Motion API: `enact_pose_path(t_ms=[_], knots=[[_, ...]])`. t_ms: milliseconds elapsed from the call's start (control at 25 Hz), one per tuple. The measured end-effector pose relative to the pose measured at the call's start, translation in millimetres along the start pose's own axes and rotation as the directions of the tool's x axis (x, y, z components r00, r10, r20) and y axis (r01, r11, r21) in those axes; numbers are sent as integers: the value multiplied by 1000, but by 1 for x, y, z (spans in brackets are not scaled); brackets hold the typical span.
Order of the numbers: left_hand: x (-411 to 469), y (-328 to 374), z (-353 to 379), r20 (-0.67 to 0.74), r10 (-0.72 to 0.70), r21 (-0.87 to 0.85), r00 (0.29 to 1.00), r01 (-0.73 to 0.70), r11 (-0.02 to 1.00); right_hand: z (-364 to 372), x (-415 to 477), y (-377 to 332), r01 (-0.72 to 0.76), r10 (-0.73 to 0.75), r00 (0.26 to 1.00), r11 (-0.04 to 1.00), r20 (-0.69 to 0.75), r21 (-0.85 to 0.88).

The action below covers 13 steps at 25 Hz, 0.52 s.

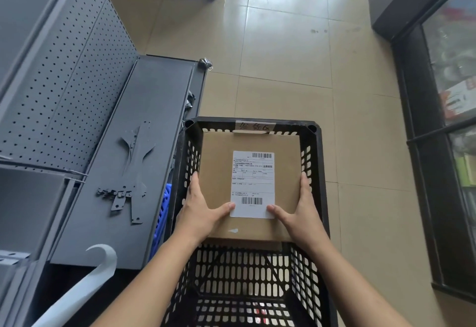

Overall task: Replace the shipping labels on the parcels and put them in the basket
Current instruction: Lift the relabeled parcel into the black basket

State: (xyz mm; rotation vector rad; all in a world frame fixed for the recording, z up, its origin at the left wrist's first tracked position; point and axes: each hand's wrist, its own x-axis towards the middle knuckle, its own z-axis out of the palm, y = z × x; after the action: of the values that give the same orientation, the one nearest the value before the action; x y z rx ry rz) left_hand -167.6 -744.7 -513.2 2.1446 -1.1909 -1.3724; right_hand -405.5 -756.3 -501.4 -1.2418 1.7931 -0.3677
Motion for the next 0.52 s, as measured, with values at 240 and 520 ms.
enact_pose_path(t_ms=[240, 520], knots=[[-10, 14, -8, -2, 42, 61, 999, -42, 997, -11, -8, -13, 10, -10, 1000, 1000, -12, -25], [-42, 81, -47, -87, 170, -11, 982, -171, 985, -52, -30, -78, 127, -126, 991, 992, -53, 16]])
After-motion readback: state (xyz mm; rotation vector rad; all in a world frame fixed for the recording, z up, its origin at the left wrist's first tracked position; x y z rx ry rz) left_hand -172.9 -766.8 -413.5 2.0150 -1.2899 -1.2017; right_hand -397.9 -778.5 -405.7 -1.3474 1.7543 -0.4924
